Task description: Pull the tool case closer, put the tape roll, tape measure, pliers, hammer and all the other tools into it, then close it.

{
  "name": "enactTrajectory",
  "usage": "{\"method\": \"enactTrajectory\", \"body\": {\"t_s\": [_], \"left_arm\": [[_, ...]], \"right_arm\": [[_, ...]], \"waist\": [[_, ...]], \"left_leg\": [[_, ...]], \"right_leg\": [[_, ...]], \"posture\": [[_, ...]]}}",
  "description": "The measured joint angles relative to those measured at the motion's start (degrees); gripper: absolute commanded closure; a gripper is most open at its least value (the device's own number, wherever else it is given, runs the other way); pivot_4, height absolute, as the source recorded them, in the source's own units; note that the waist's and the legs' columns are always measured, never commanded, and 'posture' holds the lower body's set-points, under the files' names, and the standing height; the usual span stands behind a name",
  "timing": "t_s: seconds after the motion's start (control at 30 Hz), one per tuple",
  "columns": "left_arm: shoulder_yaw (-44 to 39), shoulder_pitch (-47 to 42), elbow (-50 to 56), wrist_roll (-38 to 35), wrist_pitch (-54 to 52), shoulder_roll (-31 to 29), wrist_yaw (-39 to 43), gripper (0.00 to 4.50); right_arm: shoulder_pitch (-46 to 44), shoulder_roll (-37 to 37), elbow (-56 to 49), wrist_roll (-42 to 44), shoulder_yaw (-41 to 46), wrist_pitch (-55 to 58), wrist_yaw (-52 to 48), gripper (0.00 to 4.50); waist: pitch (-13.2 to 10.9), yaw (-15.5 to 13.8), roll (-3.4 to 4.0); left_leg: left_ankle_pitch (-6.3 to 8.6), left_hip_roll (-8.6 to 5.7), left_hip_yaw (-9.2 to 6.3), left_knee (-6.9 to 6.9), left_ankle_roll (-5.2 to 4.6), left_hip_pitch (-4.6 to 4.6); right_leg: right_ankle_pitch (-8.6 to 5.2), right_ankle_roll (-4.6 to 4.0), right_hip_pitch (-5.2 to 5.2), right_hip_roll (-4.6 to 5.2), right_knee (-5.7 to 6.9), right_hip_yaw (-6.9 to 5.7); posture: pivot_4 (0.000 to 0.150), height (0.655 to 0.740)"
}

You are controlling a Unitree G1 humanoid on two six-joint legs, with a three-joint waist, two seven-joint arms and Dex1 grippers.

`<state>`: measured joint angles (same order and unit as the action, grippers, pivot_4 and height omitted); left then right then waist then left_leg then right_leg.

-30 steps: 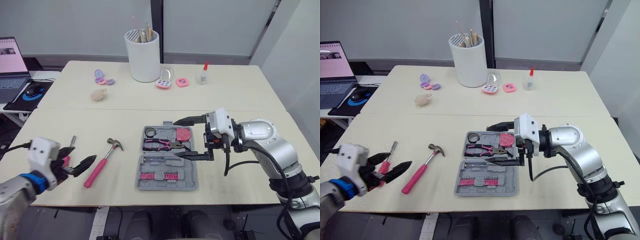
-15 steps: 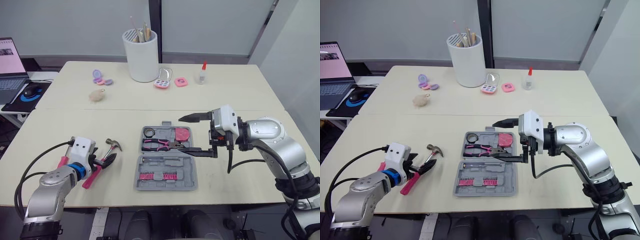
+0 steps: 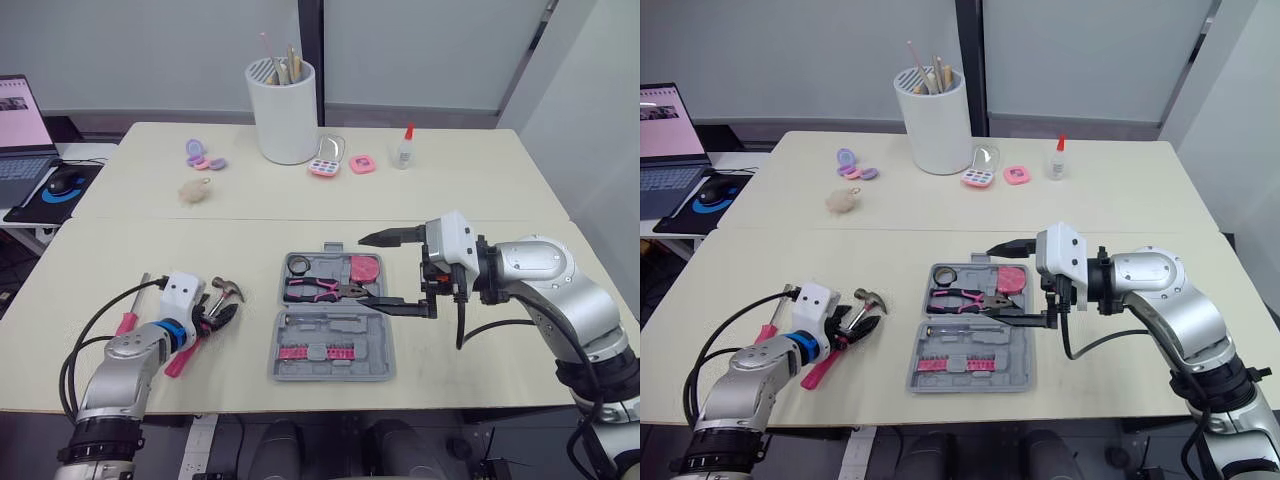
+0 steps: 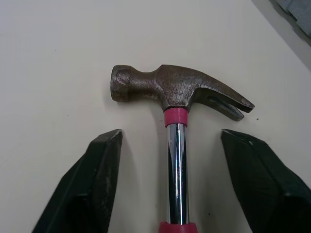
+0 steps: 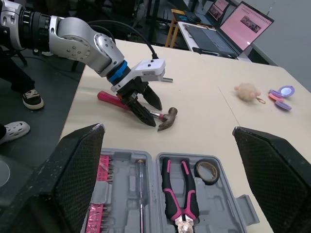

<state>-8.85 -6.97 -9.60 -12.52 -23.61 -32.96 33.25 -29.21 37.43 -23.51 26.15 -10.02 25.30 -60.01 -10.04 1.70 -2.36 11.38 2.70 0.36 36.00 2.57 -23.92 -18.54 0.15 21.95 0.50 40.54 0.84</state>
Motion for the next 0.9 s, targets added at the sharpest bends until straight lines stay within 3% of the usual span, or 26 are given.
{"method": "enactTrajectory", "body": {"t_s": [0.23, 0.57, 0.73, 0.9], "left_arm": [[0.57, -2.49, -2.77, 0.34, 0.69, 0.20, 0.02, 4.43], [0.63, -0.09, 3.67, -0.51, -3.93, -2.98, 2.86, 4.43], [0.36, 2.03, 17.86, -2.90, -12.05, -12.56, 8.23, 4.43], [1.82, 1.73, 34.23, -9.90, -26.74, -19.51, 12.60, 4.43]], "right_arm": [[0.00, 0.01, -0.01, -0.05, 0.00, 0.22, 0.12, 0.00], [0.92, 0.36, 0.01, -0.12, 0.29, 0.19, 0.02, 0.00], [1.22, 0.89, 0.24, -0.34, 0.44, -0.80, -0.53, 0.00], [2.29, 0.88, 0.84, -2.16, 0.25, -2.62, -0.47, 0.00]], "waist": [[0.00, -0.02, 0.00], [-0.02, 0.02, -0.02], [-0.05, 0.03, 0.00], [-0.05, 0.01, 0.00]], "left_leg": [[0.00, 0.00, 0.00, 0.00, 0.00, 0.00], [0.00, 0.02, -0.04, -0.01, 0.00, -0.01], [0.00, 0.00, -0.02, -0.02, 0.01, -0.02], [0.00, -0.01, 0.00, -0.03, 0.01, -0.02]], "right_leg": [[0.00, 0.00, 0.00, -0.01, 0.00, -0.01], [0.00, 0.00, 0.01, -0.01, 0.00, -0.03], [0.00, 0.01, 0.01, 0.00, -0.02, -0.01], [-0.05, 0.09, 0.00, -0.01, -0.07, 0.02]], "posture": [[0.150, 0.7400], [0.150, 0.7400], [0.150, 0.7400], [0.150, 0.7400]]}}
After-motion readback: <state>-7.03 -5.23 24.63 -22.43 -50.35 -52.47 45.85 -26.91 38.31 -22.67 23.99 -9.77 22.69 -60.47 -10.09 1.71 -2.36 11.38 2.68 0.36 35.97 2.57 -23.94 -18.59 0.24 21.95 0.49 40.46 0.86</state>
